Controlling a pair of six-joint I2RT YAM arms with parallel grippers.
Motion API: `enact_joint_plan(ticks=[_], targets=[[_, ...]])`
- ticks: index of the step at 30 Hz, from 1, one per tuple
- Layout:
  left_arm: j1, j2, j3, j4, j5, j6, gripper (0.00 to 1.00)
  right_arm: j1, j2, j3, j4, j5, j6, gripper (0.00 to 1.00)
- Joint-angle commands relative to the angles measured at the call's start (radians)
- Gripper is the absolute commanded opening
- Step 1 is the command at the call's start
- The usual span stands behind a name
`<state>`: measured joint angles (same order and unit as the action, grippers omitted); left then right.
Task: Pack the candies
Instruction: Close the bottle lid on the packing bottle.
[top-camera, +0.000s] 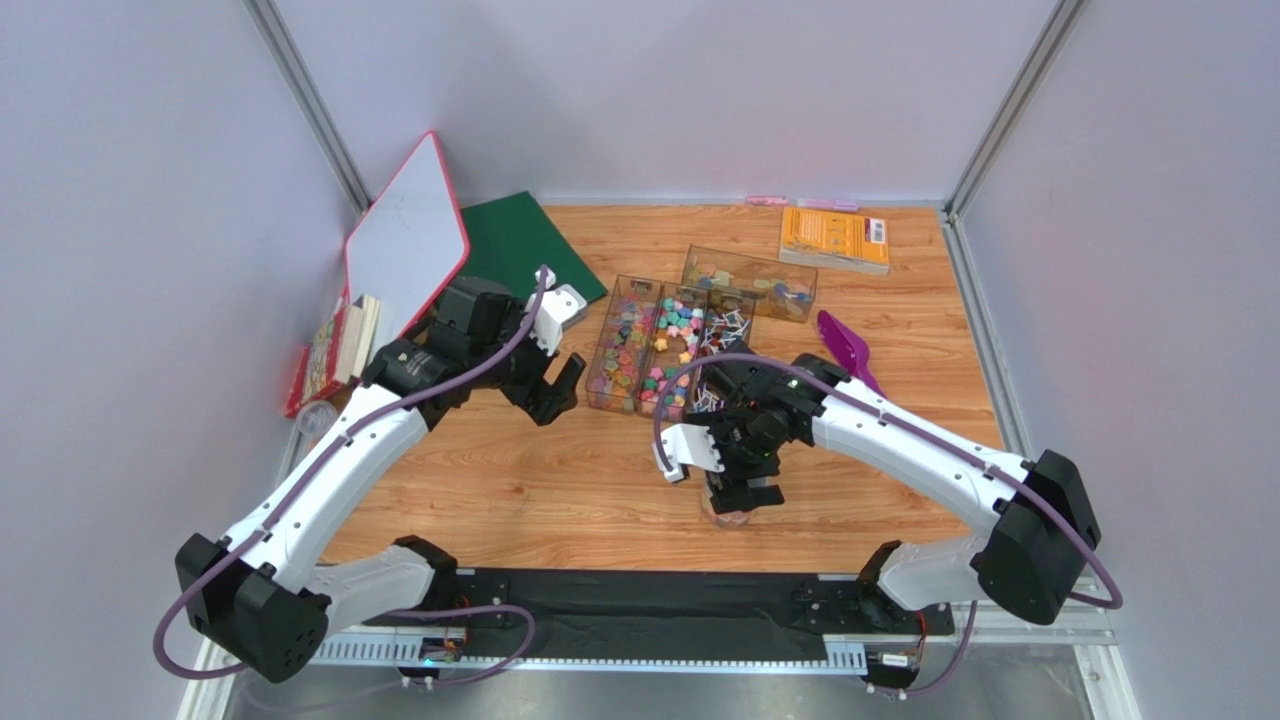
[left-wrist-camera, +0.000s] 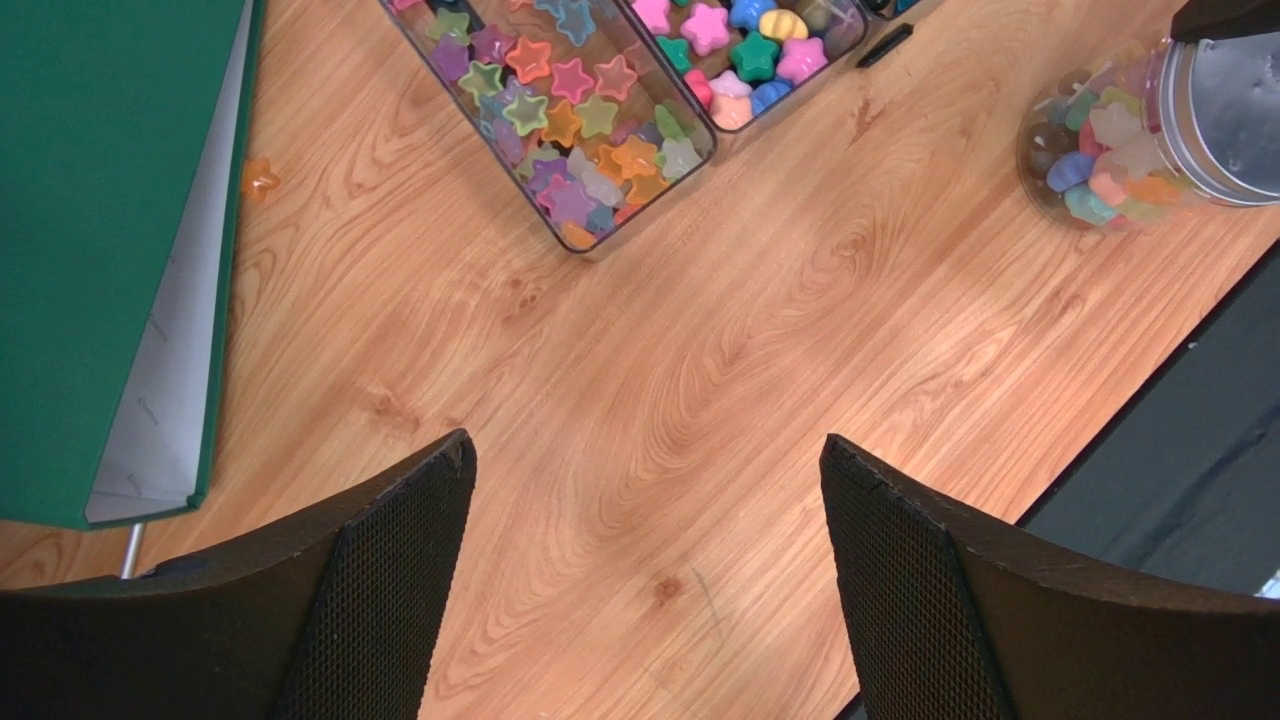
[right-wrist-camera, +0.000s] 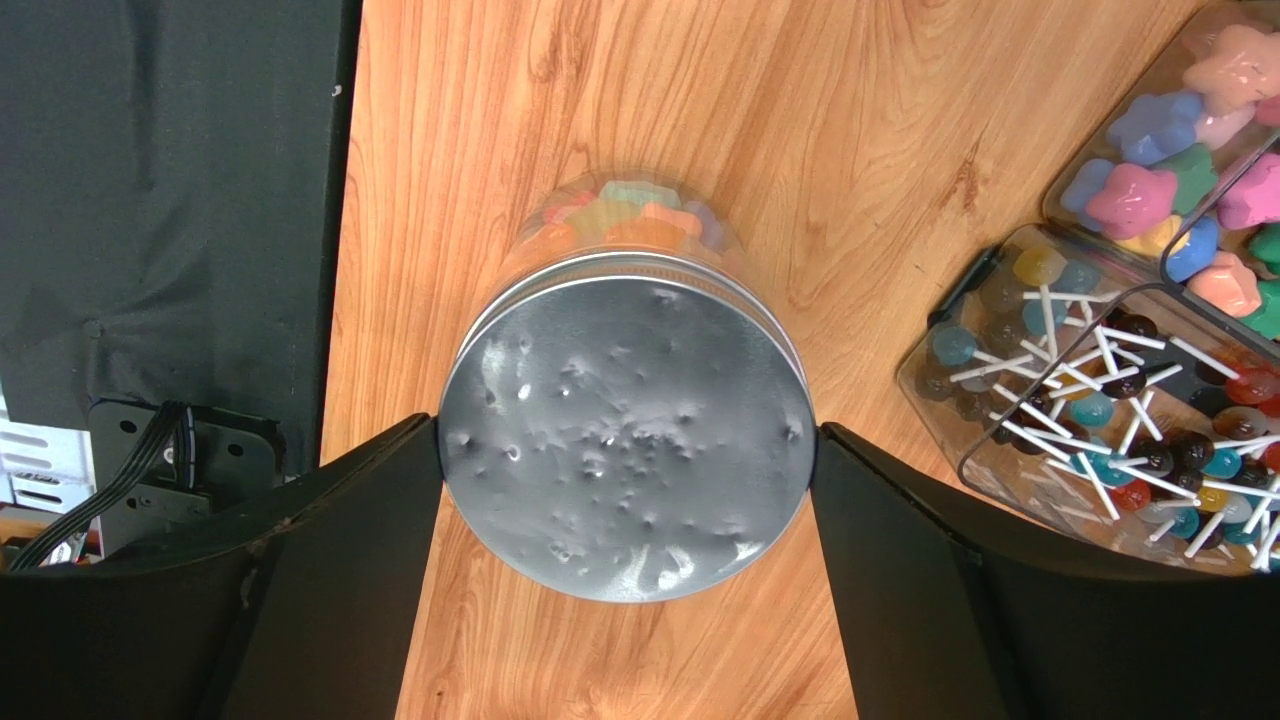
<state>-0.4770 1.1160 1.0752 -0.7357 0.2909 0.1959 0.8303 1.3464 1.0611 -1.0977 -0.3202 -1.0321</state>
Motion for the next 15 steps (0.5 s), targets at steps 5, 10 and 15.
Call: enact_joint_plan(ticks=[5, 10, 15], targets=[[0.003, -0.079, -0.047, 0.038, 0.002, -0.038, 0.89, 0.01, -0.024, 0.037, 0.001, 0.066, 0.021, 1.0], [-0.003, -0.261, -0.244, 0.205, 0.128, -0.118, 0.88, 0.01, -0.076, 0.03, -0.027, 0.075, 0.05, 1.0], [-0.018, -0.251, -0.239, 0.162, 0.146, -0.141, 0.86, 0.01, -0.142, -0.003, -0.05, 0.139, 0.059, 1.0]])
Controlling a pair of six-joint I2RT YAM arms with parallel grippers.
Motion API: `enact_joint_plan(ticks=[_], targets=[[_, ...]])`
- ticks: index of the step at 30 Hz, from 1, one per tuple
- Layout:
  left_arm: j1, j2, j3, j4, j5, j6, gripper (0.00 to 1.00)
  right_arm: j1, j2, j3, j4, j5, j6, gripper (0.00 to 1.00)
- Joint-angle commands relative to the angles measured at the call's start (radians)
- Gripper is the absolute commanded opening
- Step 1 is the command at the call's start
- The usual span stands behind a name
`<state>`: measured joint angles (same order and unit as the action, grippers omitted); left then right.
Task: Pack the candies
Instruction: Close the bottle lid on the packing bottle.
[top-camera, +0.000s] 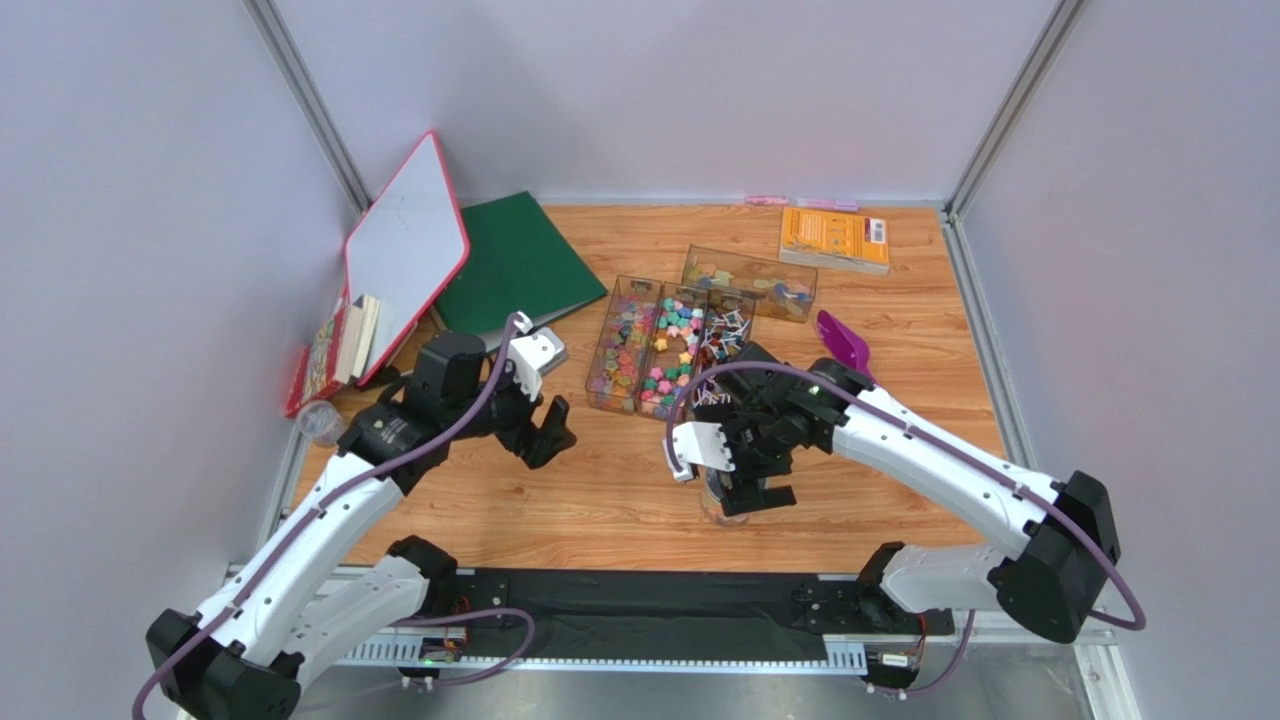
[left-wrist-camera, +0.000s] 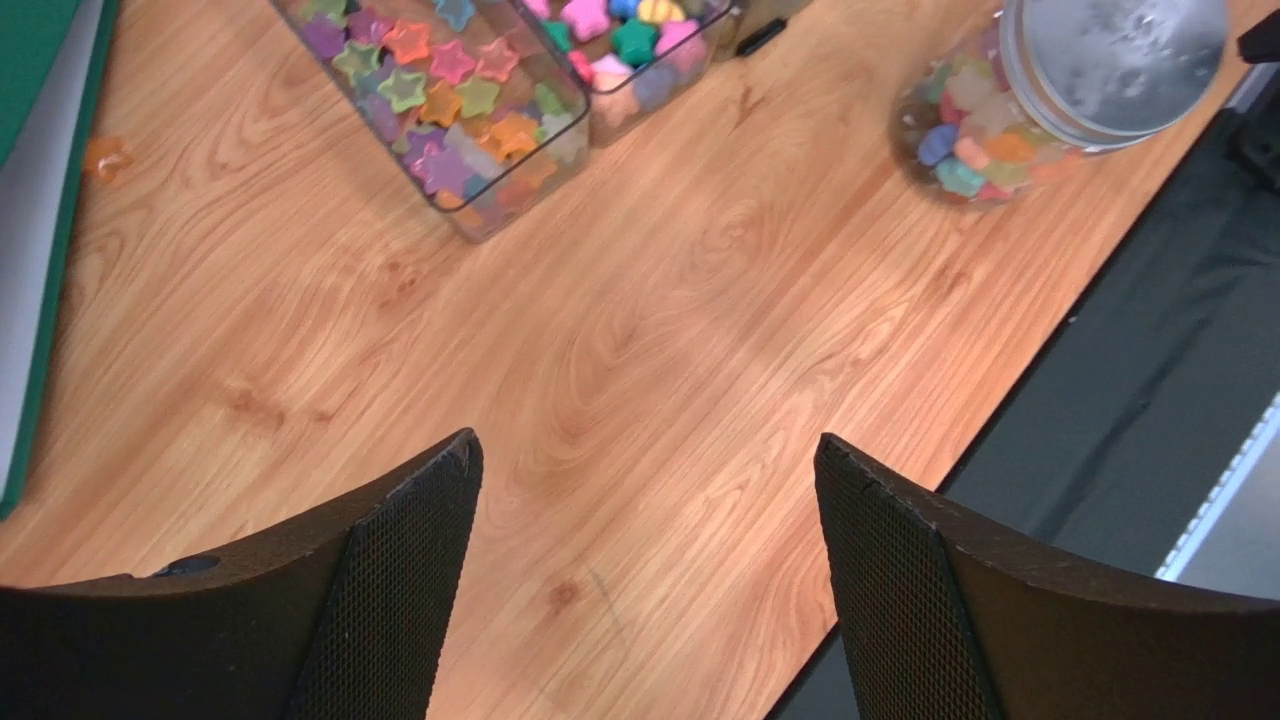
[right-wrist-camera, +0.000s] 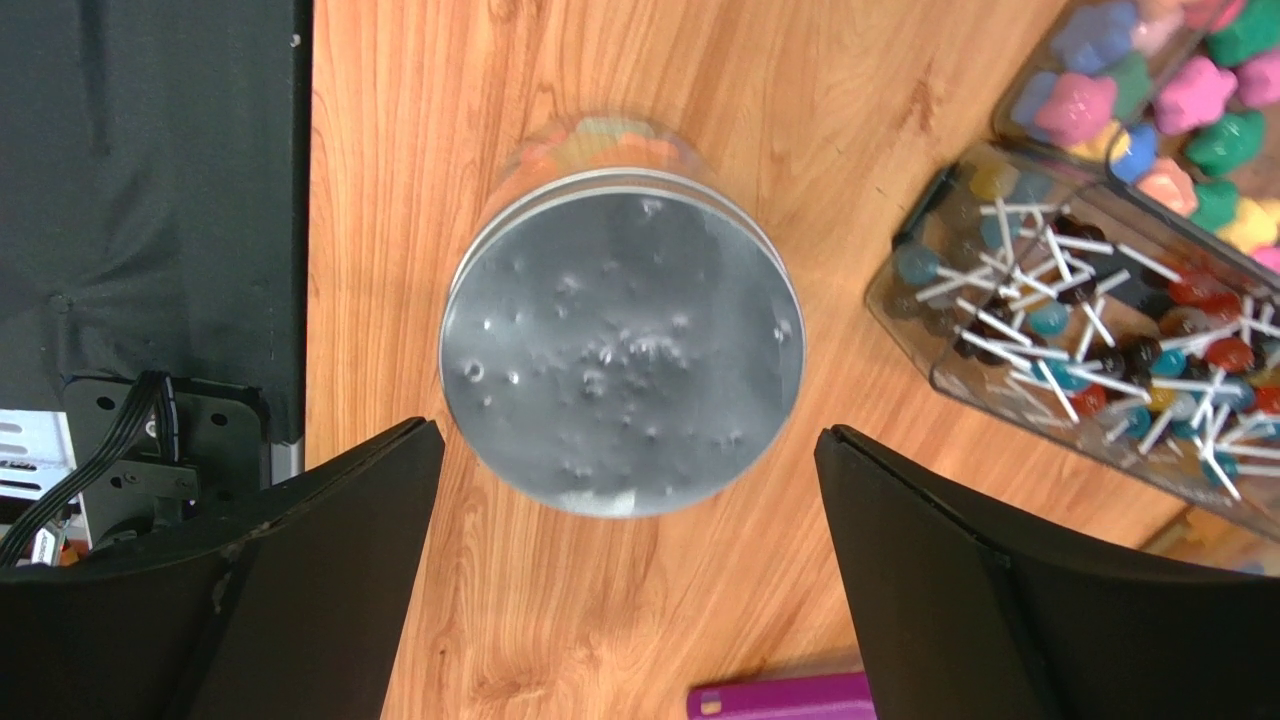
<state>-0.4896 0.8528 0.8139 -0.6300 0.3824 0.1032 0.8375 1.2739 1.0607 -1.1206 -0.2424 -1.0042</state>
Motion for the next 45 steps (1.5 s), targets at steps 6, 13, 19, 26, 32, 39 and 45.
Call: enact_joint_plan(ticks=[6, 13, 19, 26, 32, 39, 45], targets=[[-0.01, -0.003, -0.018, 0.104, 0.067, -0.057, 0.78, 0.005, -0.18, -0.011, 0.056, -0.034, 0.052, 0.34], [-0.027, -0.066, -0.042, 0.147, 0.174, -0.065, 0.84, 0.028, -0.071, -0.031, 0.16, -0.017, 0.076, 0.0], [-0.083, -0.058, -0.021, 0.066, 0.075, -0.007, 0.84, 0.026, -0.077, -0.133, 0.214, 0.012, 0.036, 0.0], [-0.087, -0.06, -0.041, 0.049, 0.065, 0.03, 0.84, 0.028, -0.149, -0.197, 0.22, 0.066, 0.039, 0.0], [-0.252, -0.04, -0.116, 0.155, 0.0, 0.133, 0.86, -0.001, -0.237, -0.039, 0.251, 0.156, 0.151, 0.25], [-0.547, -0.014, -0.375, 0.671, -0.153, 0.101, 0.93, -0.064, -0.36, -0.004, 0.251, 0.199, 0.438, 1.0], [-0.558, 0.156, -0.492, 1.015, -0.145, 0.053, 0.98, -0.202, -0.436, 0.048, 0.093, 0.127, 0.529, 1.0]])
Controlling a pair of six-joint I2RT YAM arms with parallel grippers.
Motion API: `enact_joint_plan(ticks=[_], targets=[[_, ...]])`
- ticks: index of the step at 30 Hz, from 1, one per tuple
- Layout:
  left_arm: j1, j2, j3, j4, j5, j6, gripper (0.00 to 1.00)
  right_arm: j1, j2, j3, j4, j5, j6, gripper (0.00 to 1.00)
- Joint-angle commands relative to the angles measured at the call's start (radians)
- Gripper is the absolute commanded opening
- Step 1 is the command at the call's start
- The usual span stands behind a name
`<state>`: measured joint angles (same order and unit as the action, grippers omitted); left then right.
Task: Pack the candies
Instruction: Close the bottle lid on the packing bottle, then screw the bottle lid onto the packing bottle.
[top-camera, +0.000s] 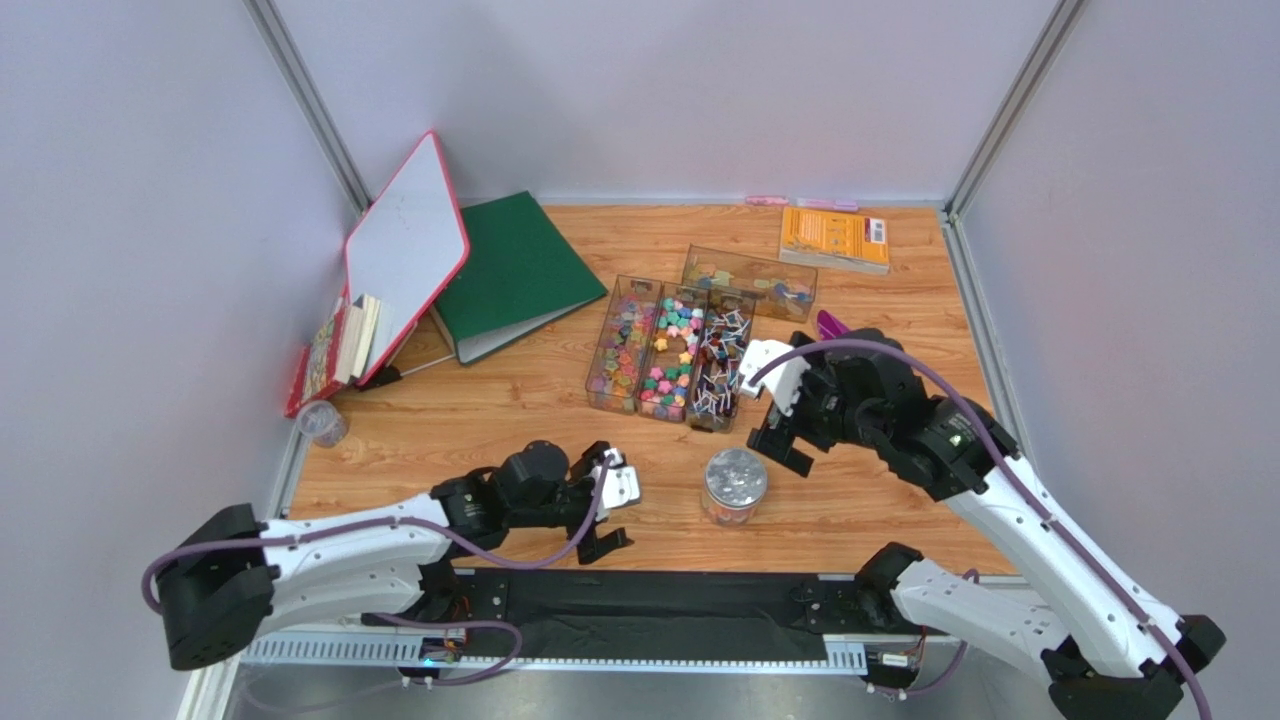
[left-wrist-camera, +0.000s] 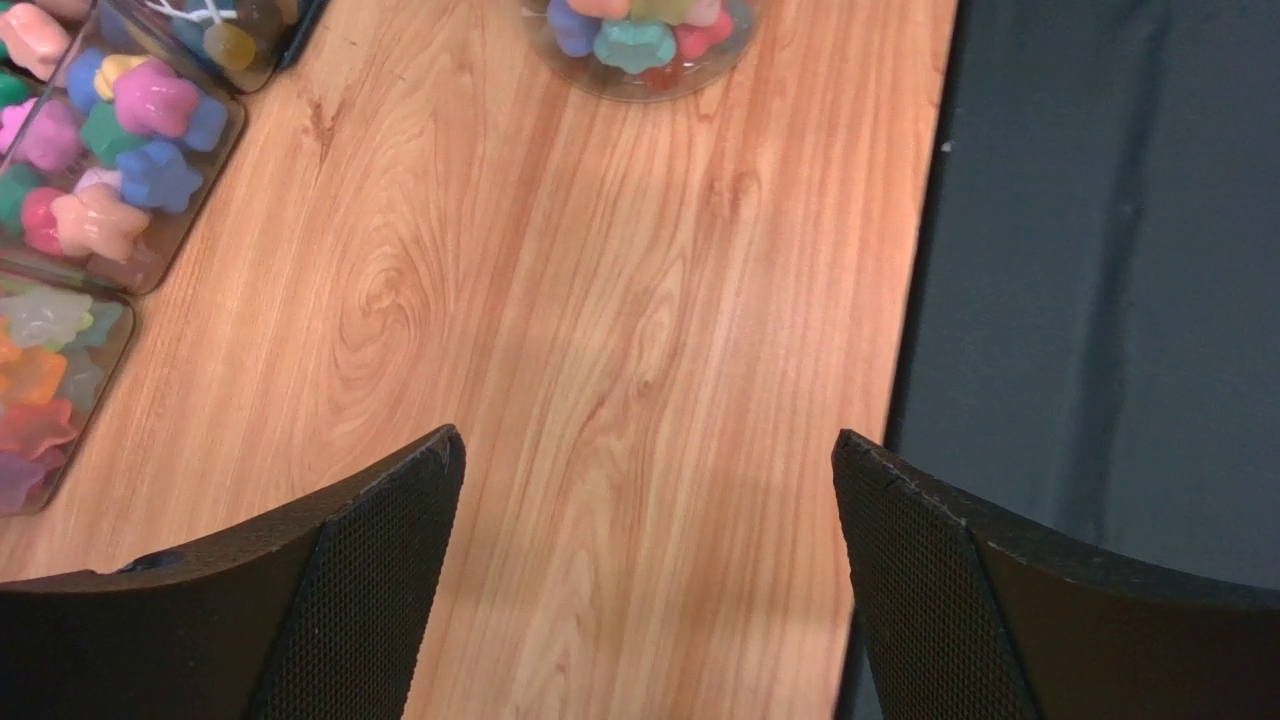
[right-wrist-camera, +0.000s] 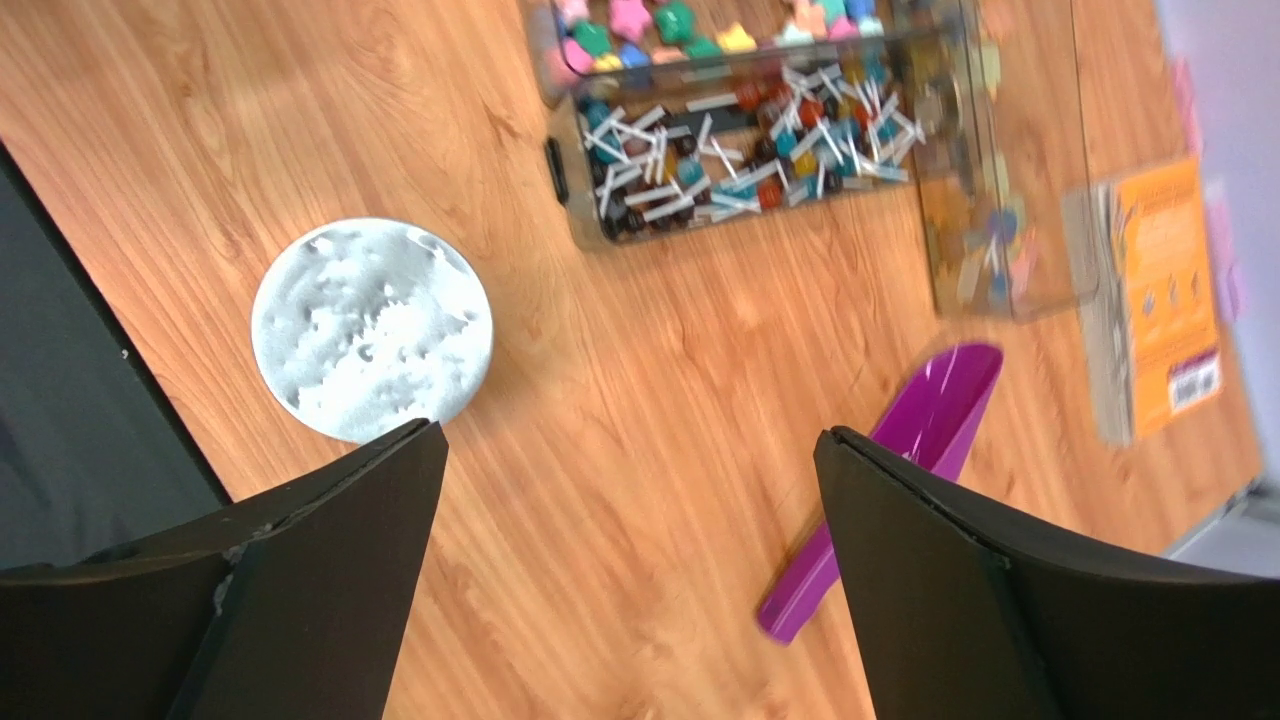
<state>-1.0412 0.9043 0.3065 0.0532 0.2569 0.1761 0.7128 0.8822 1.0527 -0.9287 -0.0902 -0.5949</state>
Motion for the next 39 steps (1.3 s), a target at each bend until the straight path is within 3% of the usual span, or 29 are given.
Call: enact_joint_plan(ticks=[1, 9, 12, 15, 19, 26, 39], targets=[[-0.006, 0.187, 0.02, 0.362, -0.009, -0.02, 0.98, -0.087, -0.051, 0.056, -0.111, -0.02, 0.113, 1.0], [-0.008, 0.629, 0.023, 0.792, 0.122, 0.002, 0.98, -0.127, -0.094, 0.024, -0.145, -0.002, 0.103, 1.0], [-0.008, 0.735, 0.028, 0.905, 0.174, -0.019, 1.0, -0.186, -0.088, 0.021, -0.209, -0.1, 0.064, 1.0], [-0.019, 0.838, 0.068, 0.977, 0.173, -0.065, 1.0, -0.294, -0.034, -0.002, -0.306, -0.297, -0.053, 1.0], [-0.068, 0.982, 0.103, 1.166, 0.153, -0.078, 1.0, -0.429, 0.069, -0.014, -0.309, -0.401, -0.205, 1.0], [-0.085, 1.22, 0.25, 1.251, 0.127, -0.17, 1.0, -0.556, 0.205, 0.043, -0.38, -0.428, -0.391, 1.0], [-0.083, 1.354, 0.401, 1.318, 0.114, -0.211, 0.96, -0.598, 0.15, -0.078, -0.438, -0.422, -0.554, 1.0]])
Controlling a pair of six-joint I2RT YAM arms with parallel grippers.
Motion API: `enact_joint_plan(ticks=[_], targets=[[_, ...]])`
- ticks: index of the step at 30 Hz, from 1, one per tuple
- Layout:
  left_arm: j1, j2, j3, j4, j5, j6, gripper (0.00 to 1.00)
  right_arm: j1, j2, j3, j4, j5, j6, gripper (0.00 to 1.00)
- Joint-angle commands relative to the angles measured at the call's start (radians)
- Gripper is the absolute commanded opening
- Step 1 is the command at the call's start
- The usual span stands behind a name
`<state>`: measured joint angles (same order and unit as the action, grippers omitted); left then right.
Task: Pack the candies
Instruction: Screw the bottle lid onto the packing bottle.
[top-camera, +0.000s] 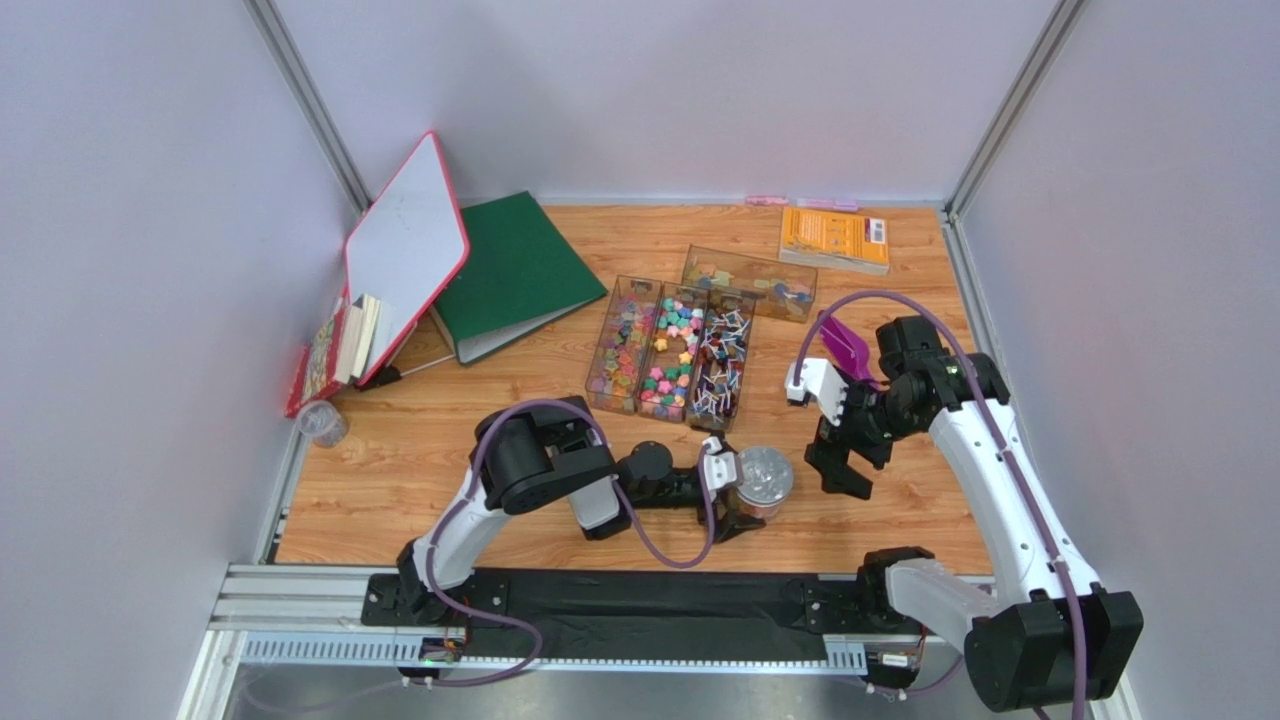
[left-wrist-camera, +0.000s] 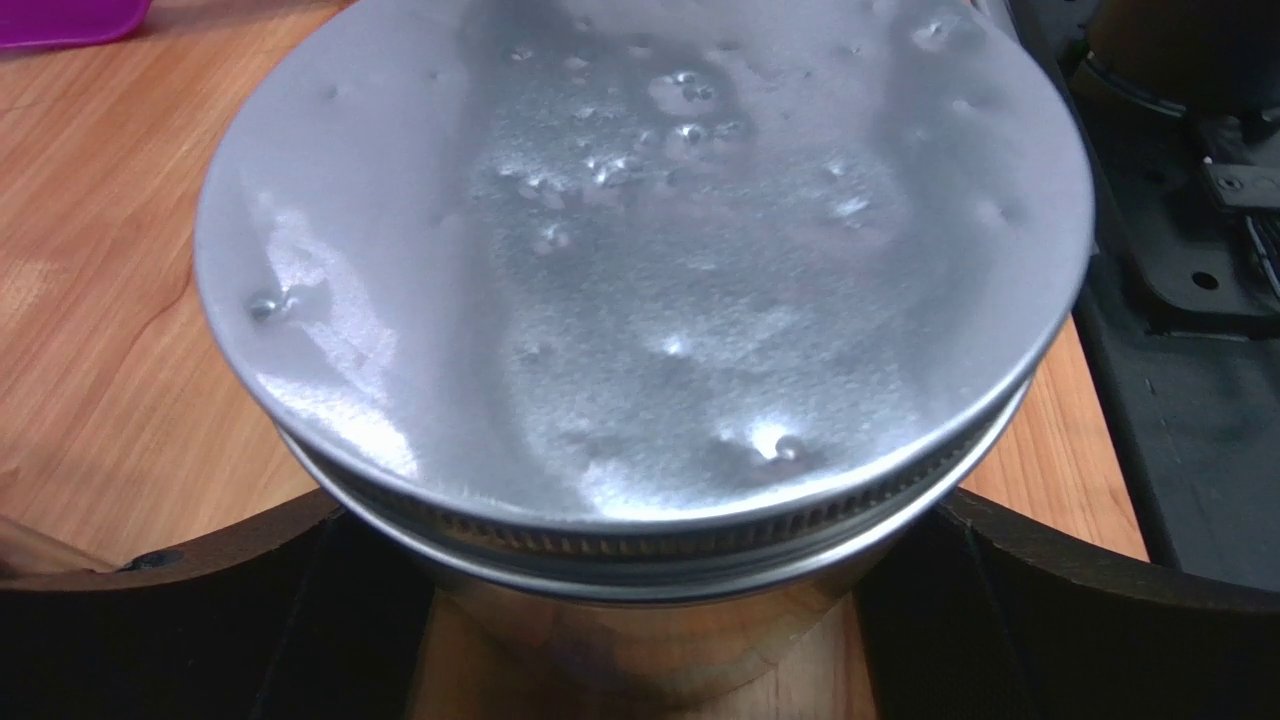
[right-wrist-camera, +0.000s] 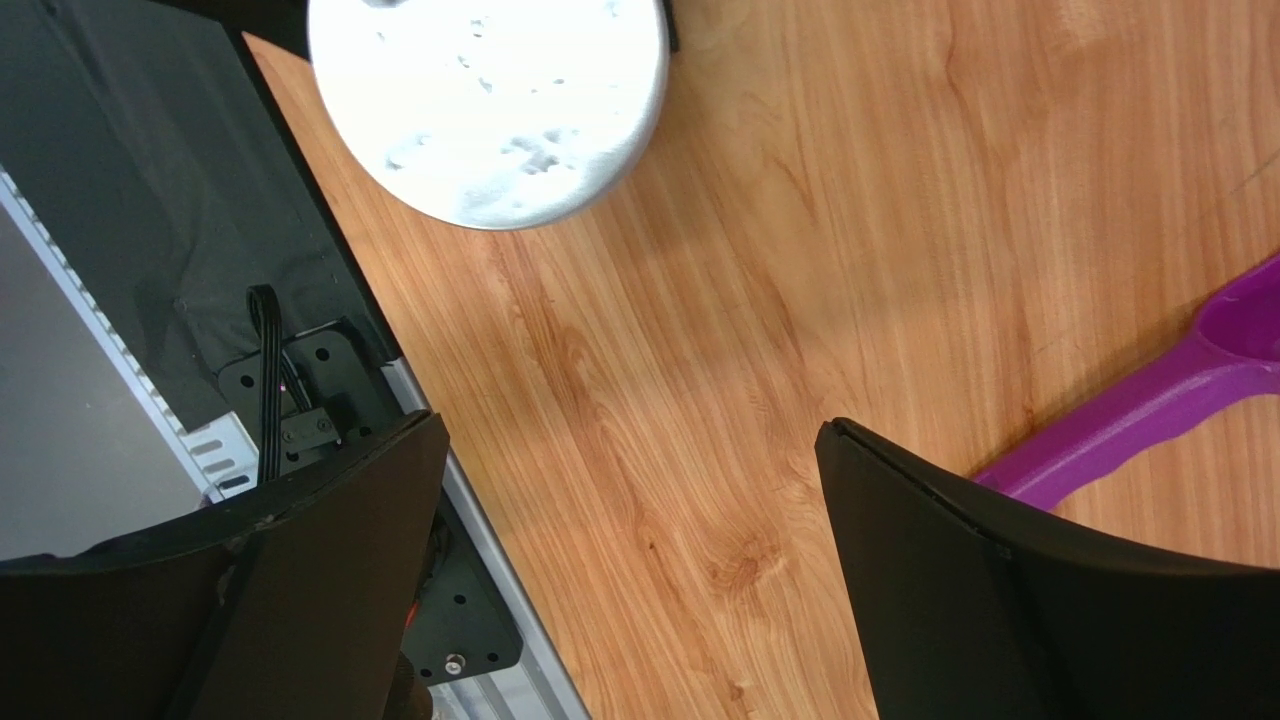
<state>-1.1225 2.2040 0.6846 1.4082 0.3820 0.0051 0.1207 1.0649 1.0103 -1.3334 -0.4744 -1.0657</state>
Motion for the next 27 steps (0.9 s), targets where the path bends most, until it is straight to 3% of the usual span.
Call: enact_joint_plan(ticks=[1, 4, 5, 7, 8, 9, 22, 27], targets=[[-0.002, 0.063, 0.029, -0.037, -0.015, -0.045, 0.93, -0.006, -0.037, -0.039, -0.045, -0.053, -0.105, 1.0], [-0.002, 0.065, 0.018, -0.035, -0.038, -0.045, 0.71, -0.006, -0.033, -0.056, -0.079, -0.113, -0.189, 1.0], [-0.002, 0.065, 0.012, -0.034, -0.052, -0.048, 0.52, -0.006, -0.029, -0.064, -0.07, -0.133, -0.203, 1.0], [-0.002, 0.062, 0.0, -0.035, -0.065, -0.047, 0.32, -0.004, -0.022, -0.075, -0.047, -0.153, -0.237, 1.0], [0.0, 0.062, -0.005, -0.037, -0.061, -0.045, 0.16, -0.004, -0.004, -0.075, -0.023, -0.171, -0.24, 1.0], [0.0, 0.059, -0.01, -0.037, -0.06, -0.044, 0.12, -0.003, 0.007, -0.073, -0.012, -0.182, -0.246, 1.0], [-0.002, 0.077, 0.0, -0.077, -0.034, -0.042, 0.1, 0.102, 0.202, 0.005, 0.08, -0.273, -0.257, 1.0], [0.0, 0.086, 0.001, -0.078, -0.026, -0.047, 0.01, 0.154, 0.207, -0.015, 0.16, -0.248, -0.244, 1.0]])
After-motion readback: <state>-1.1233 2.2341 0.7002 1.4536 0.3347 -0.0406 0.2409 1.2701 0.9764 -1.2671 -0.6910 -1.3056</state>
